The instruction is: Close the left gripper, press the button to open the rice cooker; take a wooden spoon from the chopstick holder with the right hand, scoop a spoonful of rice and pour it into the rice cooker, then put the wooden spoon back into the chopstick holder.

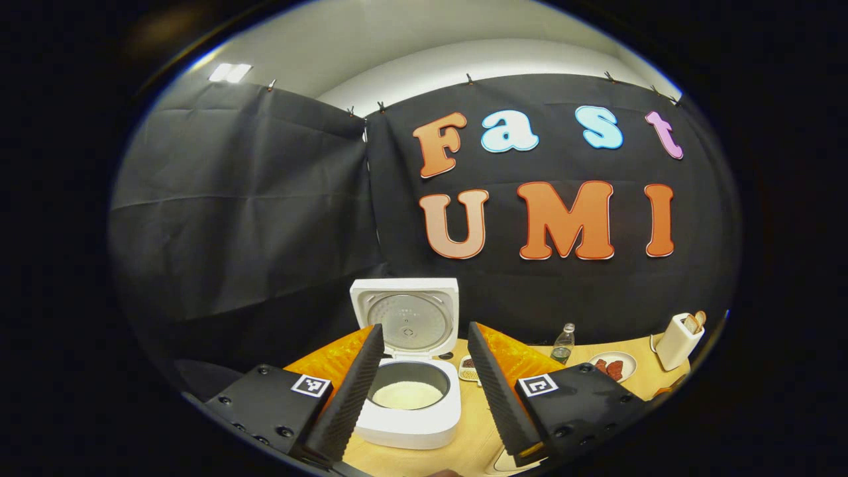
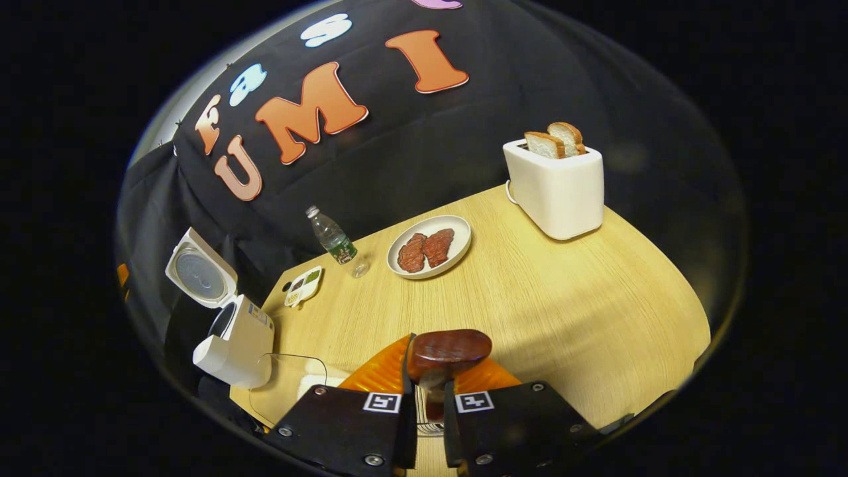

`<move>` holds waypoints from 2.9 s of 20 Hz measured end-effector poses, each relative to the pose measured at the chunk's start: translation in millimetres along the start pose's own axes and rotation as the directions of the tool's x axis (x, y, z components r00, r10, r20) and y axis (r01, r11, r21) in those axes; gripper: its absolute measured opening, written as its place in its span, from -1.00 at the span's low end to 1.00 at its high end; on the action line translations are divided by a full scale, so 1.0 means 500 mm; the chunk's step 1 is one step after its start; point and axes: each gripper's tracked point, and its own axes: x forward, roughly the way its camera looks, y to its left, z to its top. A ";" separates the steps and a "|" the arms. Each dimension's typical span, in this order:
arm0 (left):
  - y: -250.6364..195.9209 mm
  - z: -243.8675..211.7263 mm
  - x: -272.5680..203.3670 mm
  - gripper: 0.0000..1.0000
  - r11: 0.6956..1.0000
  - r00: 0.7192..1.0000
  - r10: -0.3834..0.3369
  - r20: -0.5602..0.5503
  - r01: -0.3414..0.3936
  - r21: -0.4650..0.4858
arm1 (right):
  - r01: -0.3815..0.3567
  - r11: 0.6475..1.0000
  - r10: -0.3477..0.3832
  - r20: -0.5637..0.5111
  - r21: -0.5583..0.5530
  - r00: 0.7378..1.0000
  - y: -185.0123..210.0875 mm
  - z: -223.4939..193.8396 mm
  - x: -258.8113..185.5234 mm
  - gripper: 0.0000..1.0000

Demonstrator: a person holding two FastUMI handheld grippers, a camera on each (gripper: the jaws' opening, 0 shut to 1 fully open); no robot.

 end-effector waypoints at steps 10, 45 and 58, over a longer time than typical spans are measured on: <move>0.033 -0.028 0.068 0.89 0.995 0.997 -0.078 0.002 0.078 -0.060 | 0.043 0.997 -0.028 0.228 -0.064 0.973 0.112 0.142 -0.145 -0.70; 0.144 -0.200 0.106 0.90 0.980 0.967 -0.196 -0.162 0.199 0.005 | 0.031 0.829 0.015 0.077 -0.559 0.997 0.468 -0.215 0.028 -0.69; 0.200 -0.229 0.132 0.92 0.986 0.963 -0.163 -0.215 0.166 -0.002 | -0.163 0.984 0.172 -0.129 0.079 0.977 0.499 -0.243 0.071 -0.69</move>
